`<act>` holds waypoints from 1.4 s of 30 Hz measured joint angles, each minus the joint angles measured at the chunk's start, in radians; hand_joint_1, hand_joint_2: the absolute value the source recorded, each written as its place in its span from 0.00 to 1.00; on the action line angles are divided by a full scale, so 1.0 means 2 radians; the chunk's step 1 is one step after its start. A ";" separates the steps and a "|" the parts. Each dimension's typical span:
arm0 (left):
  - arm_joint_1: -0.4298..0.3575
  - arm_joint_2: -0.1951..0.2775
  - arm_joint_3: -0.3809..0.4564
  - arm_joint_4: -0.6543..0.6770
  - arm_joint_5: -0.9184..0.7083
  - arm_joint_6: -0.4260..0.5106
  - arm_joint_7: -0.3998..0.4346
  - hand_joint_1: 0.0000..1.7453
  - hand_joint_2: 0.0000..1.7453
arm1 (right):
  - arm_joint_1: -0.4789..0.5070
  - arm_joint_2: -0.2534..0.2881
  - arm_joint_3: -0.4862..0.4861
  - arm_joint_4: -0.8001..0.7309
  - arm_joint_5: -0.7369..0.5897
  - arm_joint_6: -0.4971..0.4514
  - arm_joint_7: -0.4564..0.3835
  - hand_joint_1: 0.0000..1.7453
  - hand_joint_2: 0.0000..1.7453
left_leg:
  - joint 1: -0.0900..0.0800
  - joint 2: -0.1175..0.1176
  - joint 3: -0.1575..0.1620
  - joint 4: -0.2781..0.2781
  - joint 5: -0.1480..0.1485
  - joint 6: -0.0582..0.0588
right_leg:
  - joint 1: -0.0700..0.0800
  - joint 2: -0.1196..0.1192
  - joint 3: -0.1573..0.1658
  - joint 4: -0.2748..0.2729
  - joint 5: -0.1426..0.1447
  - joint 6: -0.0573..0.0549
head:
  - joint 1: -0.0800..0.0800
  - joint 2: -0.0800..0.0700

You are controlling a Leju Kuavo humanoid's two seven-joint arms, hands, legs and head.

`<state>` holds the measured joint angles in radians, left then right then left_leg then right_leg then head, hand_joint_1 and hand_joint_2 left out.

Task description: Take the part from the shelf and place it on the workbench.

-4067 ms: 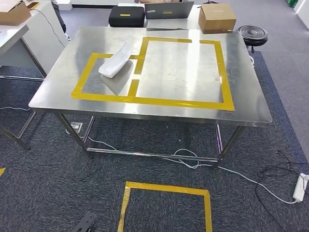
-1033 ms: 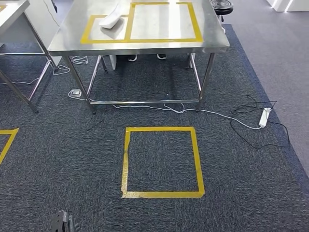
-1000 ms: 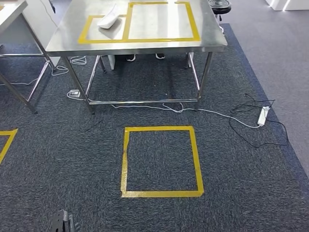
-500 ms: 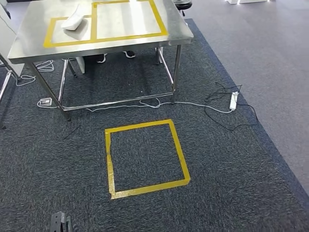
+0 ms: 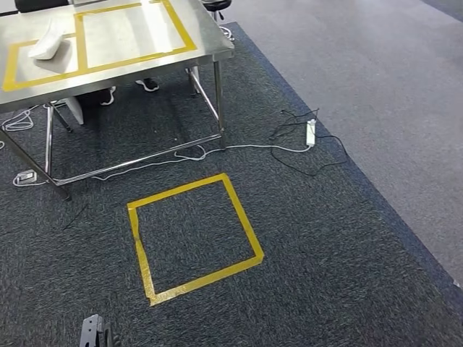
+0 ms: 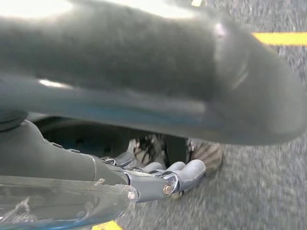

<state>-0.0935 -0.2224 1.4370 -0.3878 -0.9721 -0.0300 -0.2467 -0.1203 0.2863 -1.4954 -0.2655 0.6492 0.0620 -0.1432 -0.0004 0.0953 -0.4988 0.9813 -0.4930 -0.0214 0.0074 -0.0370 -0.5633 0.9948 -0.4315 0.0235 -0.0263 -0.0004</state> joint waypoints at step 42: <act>0.006 0.002 -0.023 0.017 0.013 -0.016 0.008 0.00 0.00 | 0.005 -0.001 0.059 0.001 0.026 -0.040 0.061 0.00 0.00 | 0.006 -0.083 -0.026 0.017 0.015 -0.002 | -0.002 0.081 -0.018 0.009 0.010 0.002 | -0.003 0.000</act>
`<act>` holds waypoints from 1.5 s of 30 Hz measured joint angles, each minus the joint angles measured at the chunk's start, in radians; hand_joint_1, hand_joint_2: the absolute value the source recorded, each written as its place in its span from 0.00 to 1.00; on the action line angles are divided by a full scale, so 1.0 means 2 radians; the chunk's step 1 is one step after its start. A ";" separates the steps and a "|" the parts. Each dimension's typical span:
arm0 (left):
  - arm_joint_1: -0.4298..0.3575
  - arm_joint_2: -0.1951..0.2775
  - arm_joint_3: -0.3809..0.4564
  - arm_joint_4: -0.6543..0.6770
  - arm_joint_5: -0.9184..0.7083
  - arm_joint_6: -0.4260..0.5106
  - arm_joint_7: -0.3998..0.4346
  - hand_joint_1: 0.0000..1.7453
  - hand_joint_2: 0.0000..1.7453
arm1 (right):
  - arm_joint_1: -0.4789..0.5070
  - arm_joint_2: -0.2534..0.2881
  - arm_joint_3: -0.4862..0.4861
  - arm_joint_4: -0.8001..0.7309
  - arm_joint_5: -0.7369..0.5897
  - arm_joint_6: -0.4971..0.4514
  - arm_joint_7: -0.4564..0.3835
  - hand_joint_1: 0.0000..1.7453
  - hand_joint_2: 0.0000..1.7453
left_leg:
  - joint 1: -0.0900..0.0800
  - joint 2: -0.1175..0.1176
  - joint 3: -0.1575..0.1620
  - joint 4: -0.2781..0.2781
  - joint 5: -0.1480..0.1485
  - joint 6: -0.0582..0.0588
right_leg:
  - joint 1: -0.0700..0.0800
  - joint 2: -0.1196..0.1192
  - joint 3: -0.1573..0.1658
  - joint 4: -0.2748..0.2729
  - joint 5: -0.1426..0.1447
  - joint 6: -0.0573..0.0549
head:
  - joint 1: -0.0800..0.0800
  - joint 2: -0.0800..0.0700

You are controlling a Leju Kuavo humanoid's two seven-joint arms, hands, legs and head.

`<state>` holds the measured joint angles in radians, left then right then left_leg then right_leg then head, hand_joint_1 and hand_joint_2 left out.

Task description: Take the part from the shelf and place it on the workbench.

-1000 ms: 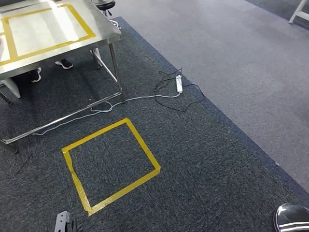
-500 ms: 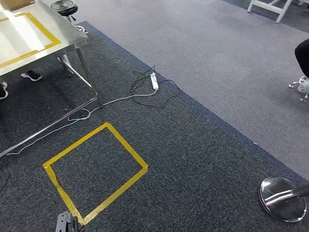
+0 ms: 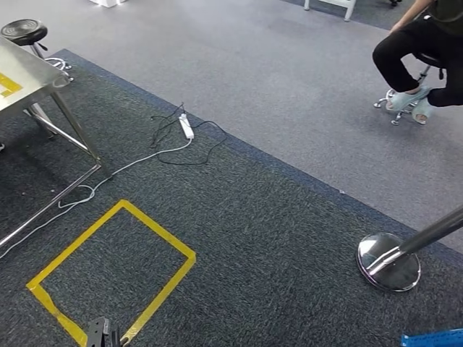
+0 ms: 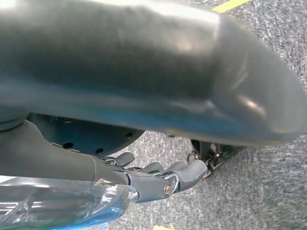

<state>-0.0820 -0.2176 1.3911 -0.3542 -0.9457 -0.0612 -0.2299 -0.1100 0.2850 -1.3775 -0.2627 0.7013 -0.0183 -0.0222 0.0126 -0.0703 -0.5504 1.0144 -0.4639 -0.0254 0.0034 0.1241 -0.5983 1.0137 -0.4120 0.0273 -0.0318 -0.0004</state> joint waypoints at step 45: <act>0.001 -0.001 -0.003 0.002 0.006 0.009 0.011 0.00 0.00 | 0.004 -0.002 0.025 0.001 0.008 -0.015 0.027 0.00 0.00 | -0.008 0.079 0.016 -0.018 -0.004 0.009 | -0.006 -0.094 -0.009 0.029 -0.011 0.023 | 0.001 0.000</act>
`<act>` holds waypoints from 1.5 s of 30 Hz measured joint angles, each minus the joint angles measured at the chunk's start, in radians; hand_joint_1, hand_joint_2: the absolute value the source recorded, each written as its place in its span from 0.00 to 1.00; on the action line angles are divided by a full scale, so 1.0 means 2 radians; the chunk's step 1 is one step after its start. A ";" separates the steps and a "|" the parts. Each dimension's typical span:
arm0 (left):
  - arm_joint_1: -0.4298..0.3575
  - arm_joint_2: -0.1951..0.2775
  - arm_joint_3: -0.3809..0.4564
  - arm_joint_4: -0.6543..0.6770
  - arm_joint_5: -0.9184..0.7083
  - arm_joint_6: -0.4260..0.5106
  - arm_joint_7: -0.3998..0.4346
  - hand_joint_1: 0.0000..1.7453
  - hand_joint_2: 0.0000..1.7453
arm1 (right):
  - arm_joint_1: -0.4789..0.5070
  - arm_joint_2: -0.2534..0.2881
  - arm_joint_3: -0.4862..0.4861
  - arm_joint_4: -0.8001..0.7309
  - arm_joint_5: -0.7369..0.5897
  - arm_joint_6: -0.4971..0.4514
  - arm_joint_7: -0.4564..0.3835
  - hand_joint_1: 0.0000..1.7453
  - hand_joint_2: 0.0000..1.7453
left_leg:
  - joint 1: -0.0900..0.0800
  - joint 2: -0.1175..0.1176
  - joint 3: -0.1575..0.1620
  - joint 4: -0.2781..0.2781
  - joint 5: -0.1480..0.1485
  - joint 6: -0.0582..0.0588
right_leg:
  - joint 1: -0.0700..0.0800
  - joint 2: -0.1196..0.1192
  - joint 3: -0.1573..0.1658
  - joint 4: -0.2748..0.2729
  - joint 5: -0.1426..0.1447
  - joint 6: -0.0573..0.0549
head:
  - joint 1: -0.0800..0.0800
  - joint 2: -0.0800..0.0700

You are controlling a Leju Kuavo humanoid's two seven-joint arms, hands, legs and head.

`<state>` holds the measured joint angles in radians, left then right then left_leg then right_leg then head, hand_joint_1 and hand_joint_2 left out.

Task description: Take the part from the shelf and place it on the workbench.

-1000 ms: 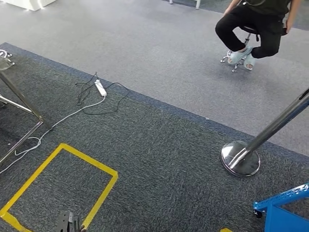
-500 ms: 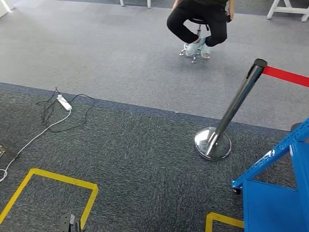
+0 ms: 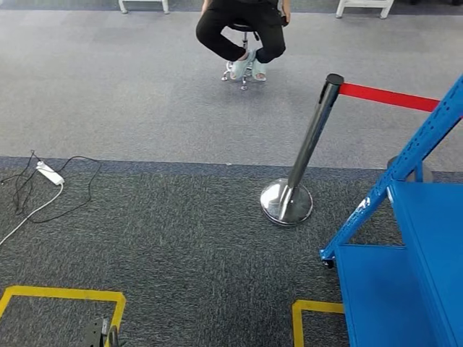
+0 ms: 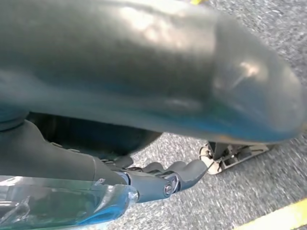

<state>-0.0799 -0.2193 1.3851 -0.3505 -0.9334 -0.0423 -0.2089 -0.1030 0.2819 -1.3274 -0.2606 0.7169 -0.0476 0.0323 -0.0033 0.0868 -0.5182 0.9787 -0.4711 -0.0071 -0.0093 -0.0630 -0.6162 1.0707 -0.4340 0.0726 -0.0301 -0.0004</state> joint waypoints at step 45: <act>-0.002 -0.007 0.002 0.000 0.026 0.016 0.016 0.00 0.00 | 0.001 -0.003 0.008 0.000 -0.002 -0.020 -0.007 0.00 0.00 | 0.010 -0.057 -0.042 0.078 -0.015 -0.024 | -0.002 0.078 0.015 -0.026 0.006 -0.027 | -0.011 0.000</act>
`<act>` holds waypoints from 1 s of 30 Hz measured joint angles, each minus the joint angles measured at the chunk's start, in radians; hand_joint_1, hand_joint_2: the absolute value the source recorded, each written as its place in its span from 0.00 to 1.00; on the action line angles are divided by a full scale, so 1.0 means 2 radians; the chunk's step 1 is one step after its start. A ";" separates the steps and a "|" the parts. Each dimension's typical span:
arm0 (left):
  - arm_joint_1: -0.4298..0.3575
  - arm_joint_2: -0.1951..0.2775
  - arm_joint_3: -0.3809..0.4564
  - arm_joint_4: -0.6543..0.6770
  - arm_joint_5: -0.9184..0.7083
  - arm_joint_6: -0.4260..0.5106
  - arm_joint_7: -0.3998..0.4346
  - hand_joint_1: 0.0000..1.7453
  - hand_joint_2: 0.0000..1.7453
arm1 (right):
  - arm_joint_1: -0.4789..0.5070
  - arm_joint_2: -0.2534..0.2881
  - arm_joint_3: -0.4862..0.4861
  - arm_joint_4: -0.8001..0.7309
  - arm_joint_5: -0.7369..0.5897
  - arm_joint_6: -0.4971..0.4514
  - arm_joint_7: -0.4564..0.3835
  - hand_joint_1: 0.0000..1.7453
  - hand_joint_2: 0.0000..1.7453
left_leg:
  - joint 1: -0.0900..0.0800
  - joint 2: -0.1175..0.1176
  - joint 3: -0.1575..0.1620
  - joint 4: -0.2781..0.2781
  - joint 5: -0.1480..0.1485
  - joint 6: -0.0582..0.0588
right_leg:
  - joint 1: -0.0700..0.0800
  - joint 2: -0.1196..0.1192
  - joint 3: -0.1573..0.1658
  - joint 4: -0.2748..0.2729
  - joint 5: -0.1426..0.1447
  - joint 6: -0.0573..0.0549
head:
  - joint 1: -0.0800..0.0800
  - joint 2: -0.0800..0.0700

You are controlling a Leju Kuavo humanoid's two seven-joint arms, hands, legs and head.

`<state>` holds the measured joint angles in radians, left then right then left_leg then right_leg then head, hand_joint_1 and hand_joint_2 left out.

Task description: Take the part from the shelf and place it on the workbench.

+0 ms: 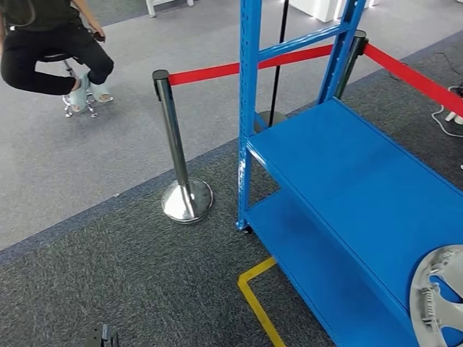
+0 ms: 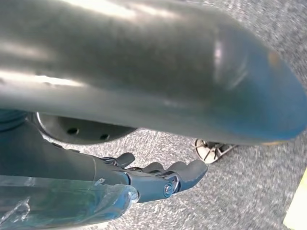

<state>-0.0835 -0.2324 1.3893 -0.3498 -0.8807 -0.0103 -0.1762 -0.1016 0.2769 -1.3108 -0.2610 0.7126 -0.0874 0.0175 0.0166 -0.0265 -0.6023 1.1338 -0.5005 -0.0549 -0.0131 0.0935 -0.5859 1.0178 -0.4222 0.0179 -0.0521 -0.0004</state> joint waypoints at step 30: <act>-0.001 0.000 0.003 0.000 0.020 -0.004 -0.006 0.00 0.00 | 0.000 0.000 0.000 0.000 -0.031 0.011 -0.011 0.00 0.00 | -0.004 0.008 -0.005 0.017 -0.012 0.003 | 0.004 -0.004 -0.006 -0.001 0.006 -0.007 | 0.001 0.000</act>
<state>-0.0845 -0.2327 1.3958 -0.3496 -0.8410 -0.0188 -0.1877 -0.1018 0.2770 -1.3107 -0.2613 0.6514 -0.0657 -0.0038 0.0096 -0.0112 -0.6132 1.1677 -0.5253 -0.0484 -0.0043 0.0853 -0.5976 1.0162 -0.4110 0.0039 -0.0505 -0.0004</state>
